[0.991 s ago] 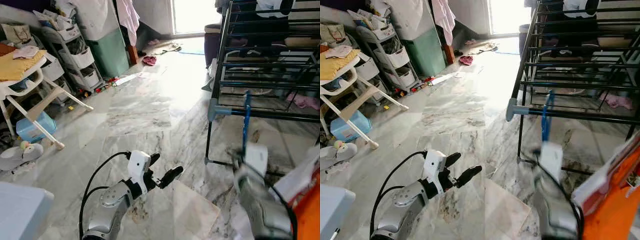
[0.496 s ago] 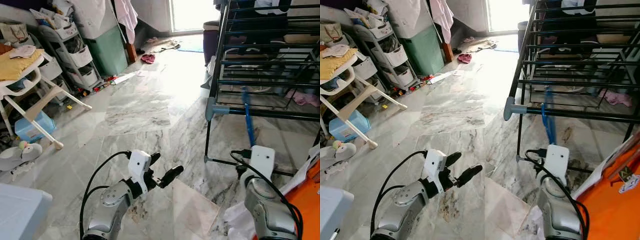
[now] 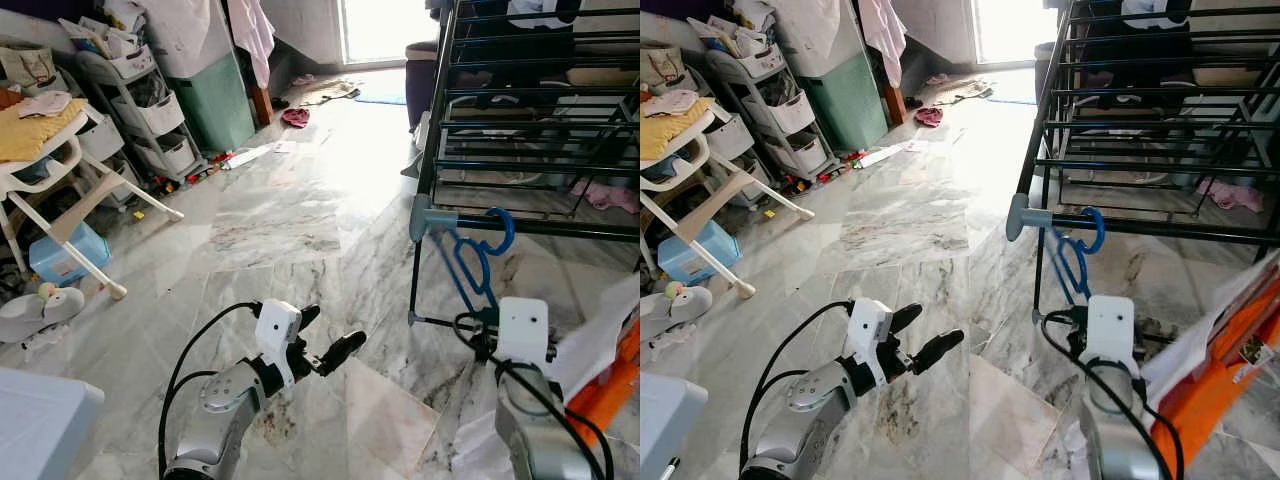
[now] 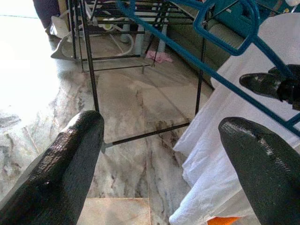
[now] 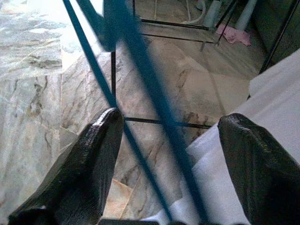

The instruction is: Hang hanger

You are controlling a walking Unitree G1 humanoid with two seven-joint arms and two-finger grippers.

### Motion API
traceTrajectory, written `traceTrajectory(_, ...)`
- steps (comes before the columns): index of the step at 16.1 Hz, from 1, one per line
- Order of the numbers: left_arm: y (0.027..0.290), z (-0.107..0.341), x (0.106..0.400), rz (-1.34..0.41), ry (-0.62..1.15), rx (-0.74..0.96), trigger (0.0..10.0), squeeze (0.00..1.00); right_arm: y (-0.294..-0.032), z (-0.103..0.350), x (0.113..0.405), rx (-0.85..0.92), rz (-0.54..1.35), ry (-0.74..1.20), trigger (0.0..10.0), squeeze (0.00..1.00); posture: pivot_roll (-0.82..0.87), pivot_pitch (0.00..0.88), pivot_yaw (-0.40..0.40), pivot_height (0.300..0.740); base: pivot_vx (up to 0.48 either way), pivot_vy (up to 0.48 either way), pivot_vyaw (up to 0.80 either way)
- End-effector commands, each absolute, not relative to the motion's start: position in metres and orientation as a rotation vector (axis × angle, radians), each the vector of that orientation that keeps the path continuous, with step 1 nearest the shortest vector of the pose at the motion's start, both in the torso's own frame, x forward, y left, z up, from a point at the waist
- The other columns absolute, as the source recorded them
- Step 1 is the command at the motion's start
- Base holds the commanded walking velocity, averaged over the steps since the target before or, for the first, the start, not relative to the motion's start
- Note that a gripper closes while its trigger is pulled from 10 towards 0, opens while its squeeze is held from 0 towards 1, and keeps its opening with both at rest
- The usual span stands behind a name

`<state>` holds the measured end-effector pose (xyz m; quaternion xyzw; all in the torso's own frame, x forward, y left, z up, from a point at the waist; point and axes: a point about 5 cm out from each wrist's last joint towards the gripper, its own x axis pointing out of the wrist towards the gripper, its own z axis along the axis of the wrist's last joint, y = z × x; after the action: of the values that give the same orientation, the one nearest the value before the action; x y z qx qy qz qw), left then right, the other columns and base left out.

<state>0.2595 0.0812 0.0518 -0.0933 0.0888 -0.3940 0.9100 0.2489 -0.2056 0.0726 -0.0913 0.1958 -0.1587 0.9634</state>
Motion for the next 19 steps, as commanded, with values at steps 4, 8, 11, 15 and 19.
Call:
traceTrajectory(4,0.090,0.050,0.259,-0.804,0.201,-0.168,10.0,0.00,-0.193,0.088,0.248,-0.264,-0.232,0.266,10.0,1.00,-0.27,0.014,0.179,0.740,0.000,0.000,0.00)
traceTrajectory(8,0.093,0.050,0.261,-0.793,0.202,-0.161,10.0,0.00,-0.197,0.094,0.245,-0.342,-0.224,0.202,10.0,1.00,-0.26,0.013,0.178,0.740,0.000,0.000,0.00)
traceTrajectory(11,0.097,0.050,0.262,-0.786,0.205,-0.156,10.0,0.00,-0.195,0.090,0.246,-0.325,-0.215,0.210,10.0,1.00,-0.26,0.010,0.177,0.740,0.000,0.000,0.00)
traceTrajectory(15,0.101,0.047,0.263,-0.773,0.214,-0.141,10.0,0.00,-0.191,0.085,0.248,-0.300,-0.189,0.203,10.0,1.00,-0.25,0.000,0.181,0.740,0.000,0.000,0.00)
traceTrajectory(19,0.111,0.049,0.264,-0.689,0.216,-0.097,10.0,0.00,-0.187,0.104,0.237,-0.391,-0.105,0.041,10.0,1.00,-0.23,0.000,0.183,0.740,0.000,0.000,0.00)
